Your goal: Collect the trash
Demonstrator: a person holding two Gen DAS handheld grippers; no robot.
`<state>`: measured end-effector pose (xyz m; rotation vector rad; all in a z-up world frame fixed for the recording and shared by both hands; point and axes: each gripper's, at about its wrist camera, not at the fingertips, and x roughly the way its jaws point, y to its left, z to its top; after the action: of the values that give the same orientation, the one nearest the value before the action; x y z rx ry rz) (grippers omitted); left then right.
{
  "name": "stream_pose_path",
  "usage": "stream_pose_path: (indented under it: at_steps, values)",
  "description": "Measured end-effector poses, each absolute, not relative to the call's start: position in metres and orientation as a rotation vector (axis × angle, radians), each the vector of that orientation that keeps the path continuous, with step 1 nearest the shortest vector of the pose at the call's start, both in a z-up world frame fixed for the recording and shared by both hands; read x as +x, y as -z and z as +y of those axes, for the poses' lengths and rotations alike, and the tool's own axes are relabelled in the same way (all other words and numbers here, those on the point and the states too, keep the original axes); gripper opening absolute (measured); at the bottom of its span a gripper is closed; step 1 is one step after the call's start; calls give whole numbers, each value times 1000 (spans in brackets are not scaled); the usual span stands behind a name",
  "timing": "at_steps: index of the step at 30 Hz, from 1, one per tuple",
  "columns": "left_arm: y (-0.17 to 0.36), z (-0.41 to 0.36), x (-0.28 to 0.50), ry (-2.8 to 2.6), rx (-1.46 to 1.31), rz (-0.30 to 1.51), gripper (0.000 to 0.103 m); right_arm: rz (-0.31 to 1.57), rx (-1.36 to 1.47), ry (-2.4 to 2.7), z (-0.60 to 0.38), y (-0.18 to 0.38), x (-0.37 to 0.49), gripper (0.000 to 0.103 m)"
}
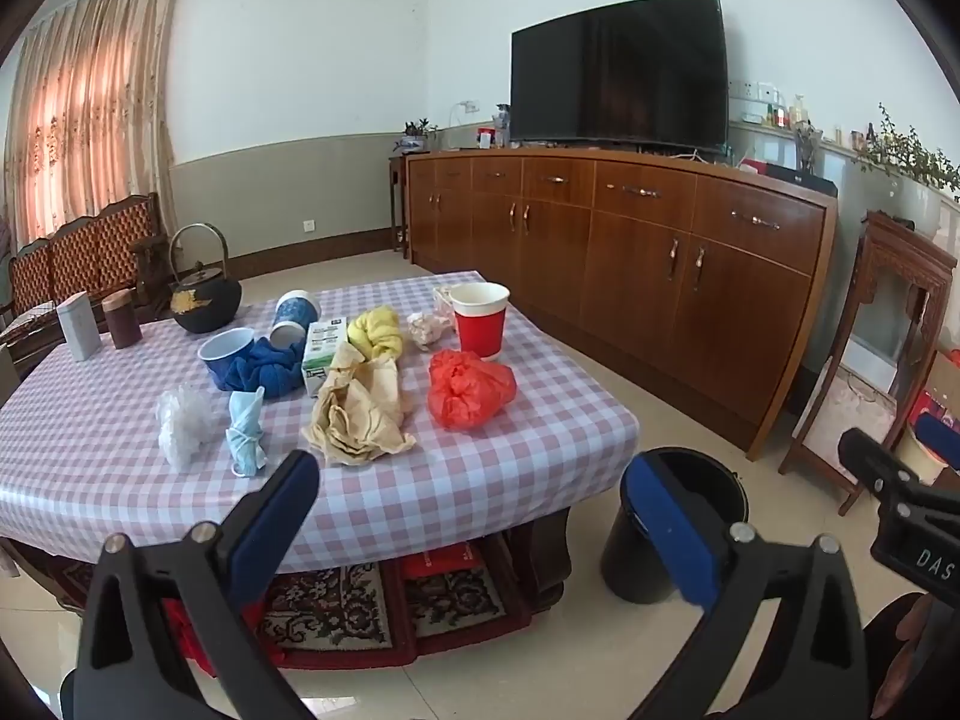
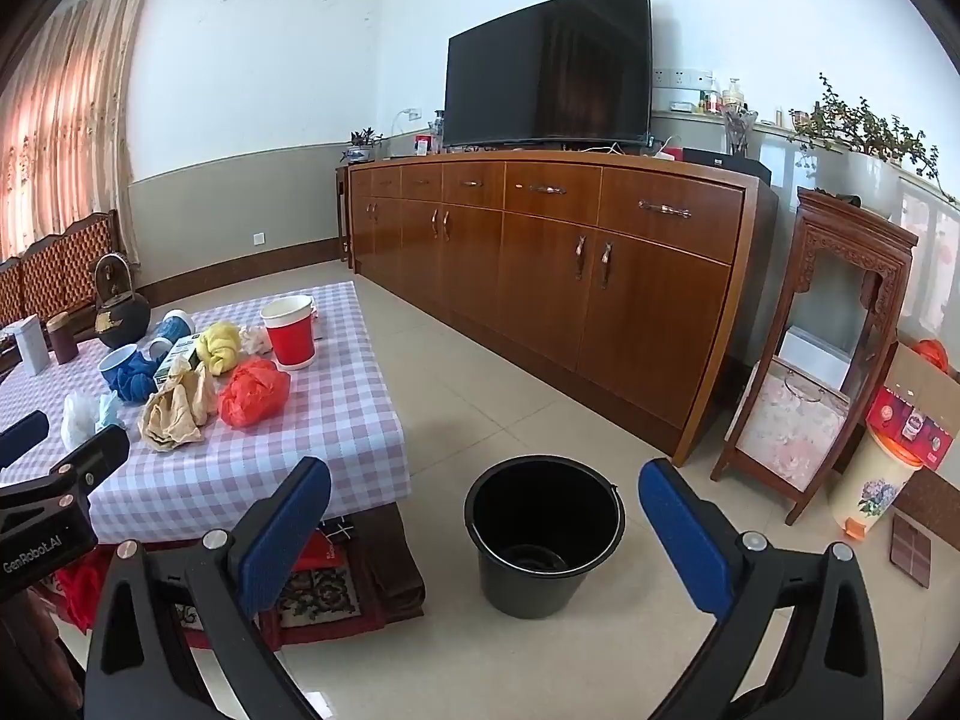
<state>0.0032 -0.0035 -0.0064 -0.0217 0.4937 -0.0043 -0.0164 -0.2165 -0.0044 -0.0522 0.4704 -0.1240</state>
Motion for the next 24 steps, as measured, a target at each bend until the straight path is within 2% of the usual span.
stream_pose_path:
  at_steps: [24]
  values:
    - [4, 2, 2, -1, -25, 490, 103, 458, -62, 110, -210, 0, -14, 103]
